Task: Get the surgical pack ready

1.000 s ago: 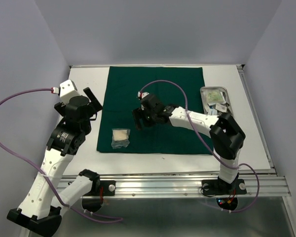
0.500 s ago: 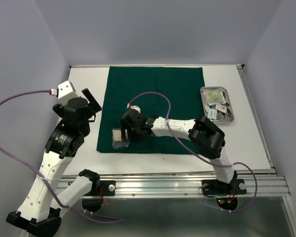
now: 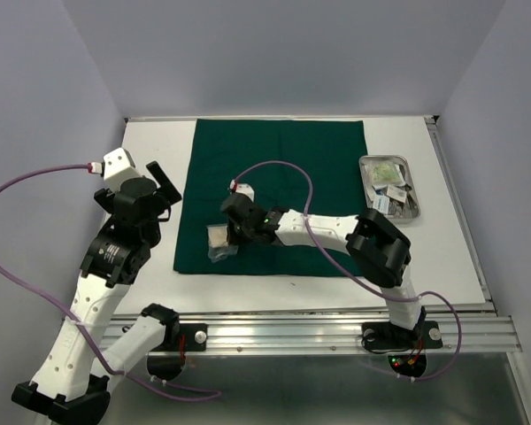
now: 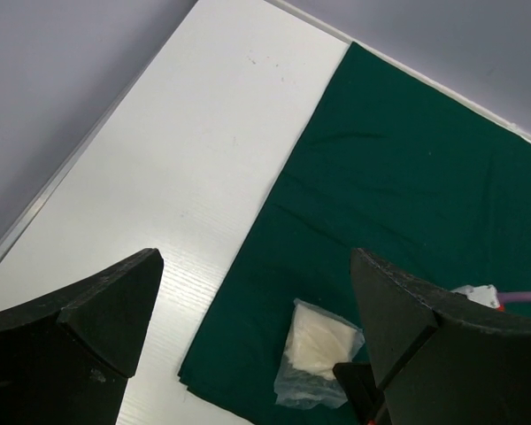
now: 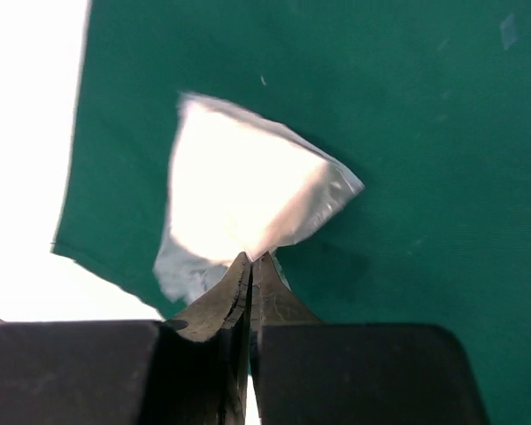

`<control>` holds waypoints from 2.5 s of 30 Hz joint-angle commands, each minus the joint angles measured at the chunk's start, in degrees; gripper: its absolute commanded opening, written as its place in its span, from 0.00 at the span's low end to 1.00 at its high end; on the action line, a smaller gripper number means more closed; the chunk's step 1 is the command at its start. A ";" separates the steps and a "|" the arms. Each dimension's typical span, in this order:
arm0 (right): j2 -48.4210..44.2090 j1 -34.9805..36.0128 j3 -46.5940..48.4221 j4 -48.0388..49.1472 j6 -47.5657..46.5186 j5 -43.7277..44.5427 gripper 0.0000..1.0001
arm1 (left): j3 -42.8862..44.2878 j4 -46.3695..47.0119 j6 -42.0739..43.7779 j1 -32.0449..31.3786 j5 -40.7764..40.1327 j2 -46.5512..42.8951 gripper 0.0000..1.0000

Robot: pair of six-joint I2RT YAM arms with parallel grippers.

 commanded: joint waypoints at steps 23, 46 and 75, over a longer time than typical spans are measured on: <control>-48.84 -42.90 -32.93 -6.70 10.67 31.88 0.01 | -1.77 2.52 1.52 0.34 0.54 -1.42 0.99; -38.57 -56.19 -39.61 7.27 17.78 24.41 0.03 | -1.16 1.99 1.26 0.42 1.07 -1.60 0.99; -24.07 -55.13 -13.95 -7.32 -27.90 -0.63 0.61 | -2.74 4.28 0.21 0.43 2.31 0.16 0.99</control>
